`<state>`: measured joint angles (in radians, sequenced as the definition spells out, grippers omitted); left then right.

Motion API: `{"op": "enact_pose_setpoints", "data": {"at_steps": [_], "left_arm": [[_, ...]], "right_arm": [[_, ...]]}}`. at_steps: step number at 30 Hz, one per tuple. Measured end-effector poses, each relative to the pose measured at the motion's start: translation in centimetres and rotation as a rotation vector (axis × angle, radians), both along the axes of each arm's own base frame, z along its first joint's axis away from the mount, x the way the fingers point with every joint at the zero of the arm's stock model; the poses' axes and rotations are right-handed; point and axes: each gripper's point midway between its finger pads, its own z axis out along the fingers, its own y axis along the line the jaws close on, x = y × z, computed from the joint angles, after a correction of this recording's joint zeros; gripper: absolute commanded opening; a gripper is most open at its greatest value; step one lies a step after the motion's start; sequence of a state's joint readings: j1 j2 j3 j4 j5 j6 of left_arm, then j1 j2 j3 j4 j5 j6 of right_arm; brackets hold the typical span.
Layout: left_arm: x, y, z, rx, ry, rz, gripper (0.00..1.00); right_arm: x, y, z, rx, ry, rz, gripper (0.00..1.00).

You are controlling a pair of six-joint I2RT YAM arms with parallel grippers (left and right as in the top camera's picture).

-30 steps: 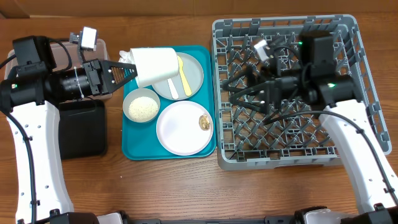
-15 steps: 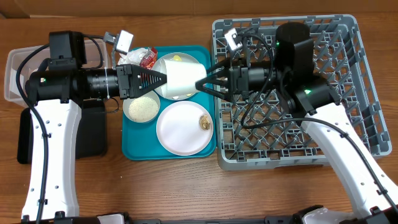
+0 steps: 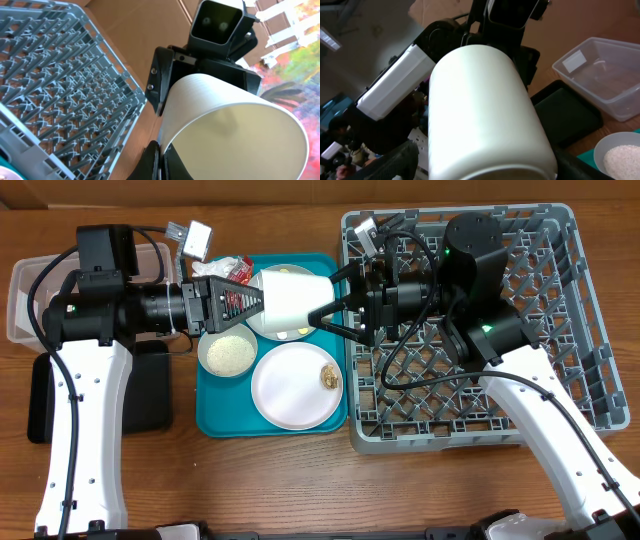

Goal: Sort waste into correct bins and load items into the dishwasher rack
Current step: 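Grasp the cup with the right gripper and release the left gripper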

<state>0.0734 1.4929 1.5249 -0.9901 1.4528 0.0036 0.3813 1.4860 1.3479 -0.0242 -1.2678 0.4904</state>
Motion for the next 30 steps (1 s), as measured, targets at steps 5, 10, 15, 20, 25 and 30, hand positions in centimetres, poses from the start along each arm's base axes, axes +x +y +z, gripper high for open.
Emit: {"op": "enact_pose_setpoints", "data": {"at_steps": [5, 10, 15, 20, 25, 30], "left_arm": [[-0.4, -0.2, 0.6, -0.032, -0.008, -0.025, 0.04], [-0.6, -0.2, 0.9, -0.051, -0.014, -0.039, 0.04], [-0.7, -0.2, 1.2, -0.063, -0.016, -0.048, 0.04], [-0.9, -0.2, 1.4, -0.075, -0.017, -0.056, 0.04], [-1.0, -0.3, 1.5, -0.081, -0.017, -0.061, 0.04], [-1.0, -0.3, 1.4, -0.080, -0.014, -0.059, 0.04]], "right_arm": [[-0.5, 0.0, 0.7, 0.021, -0.035, 0.029, 0.66], [-0.6, -0.1, 1.1, 0.040, -0.064, 0.056, 0.73], [-1.1, -0.2, 1.6, 0.057, -0.095, 0.093, 0.79], [-1.4, -0.2, 2.2, 0.074, -0.137, 0.110, 0.78], [-1.2, -0.2, 2.3, 0.076, -0.134, 0.102, 0.74], [-0.8, -0.1, 2.3, 0.077, -0.133, 0.081, 0.69]]}}
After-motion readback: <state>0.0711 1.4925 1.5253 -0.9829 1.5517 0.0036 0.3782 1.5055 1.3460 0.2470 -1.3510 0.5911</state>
